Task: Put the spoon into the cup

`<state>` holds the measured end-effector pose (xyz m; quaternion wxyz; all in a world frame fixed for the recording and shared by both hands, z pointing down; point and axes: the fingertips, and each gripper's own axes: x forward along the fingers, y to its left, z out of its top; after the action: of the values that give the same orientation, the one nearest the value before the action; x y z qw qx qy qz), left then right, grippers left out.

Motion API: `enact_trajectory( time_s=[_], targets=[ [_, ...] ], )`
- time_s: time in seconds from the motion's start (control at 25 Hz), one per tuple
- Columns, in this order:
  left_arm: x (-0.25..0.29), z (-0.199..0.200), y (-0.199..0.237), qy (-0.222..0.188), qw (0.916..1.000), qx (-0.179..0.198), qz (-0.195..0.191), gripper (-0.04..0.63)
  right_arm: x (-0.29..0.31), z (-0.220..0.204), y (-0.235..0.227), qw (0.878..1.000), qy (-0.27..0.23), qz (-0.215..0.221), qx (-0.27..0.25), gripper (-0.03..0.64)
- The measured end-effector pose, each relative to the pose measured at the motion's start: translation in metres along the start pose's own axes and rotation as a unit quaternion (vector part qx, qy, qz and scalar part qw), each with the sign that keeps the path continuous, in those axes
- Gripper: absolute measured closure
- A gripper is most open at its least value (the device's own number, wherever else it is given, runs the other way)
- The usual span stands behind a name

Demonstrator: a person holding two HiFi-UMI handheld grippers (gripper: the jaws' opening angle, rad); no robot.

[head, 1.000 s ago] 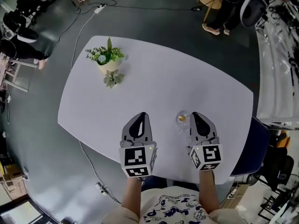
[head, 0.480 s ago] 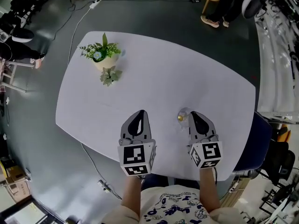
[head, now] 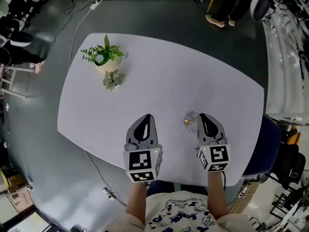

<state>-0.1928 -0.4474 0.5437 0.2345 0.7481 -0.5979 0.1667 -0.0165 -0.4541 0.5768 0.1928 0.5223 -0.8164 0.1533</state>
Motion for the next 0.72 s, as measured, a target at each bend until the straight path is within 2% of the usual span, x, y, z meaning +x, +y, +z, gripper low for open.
enact_trajectory(
  time_s=[0.16,0.44,0.72],
  targets=[
    [0.004,0.001,-0.003,0.001,1.0000,0.003,-0.008,0.582,0.003,-0.003,-0.010,1.000,0.003,-0.019,-0.014,0.577],
    [0.007,0.001,-0.007,0.002,0.9999,0.007,-0.013,0.583,0.005,-0.010,-0.024,0.999,0.011,-0.036,-0.009,0.544],
    [-0.005,0.006,-0.014,-0.009,0.9999,0.011,-0.003,0.583,-0.009,0.000,-0.032,0.999,-0.014,-0.044,0.012,0.449]
  ],
)
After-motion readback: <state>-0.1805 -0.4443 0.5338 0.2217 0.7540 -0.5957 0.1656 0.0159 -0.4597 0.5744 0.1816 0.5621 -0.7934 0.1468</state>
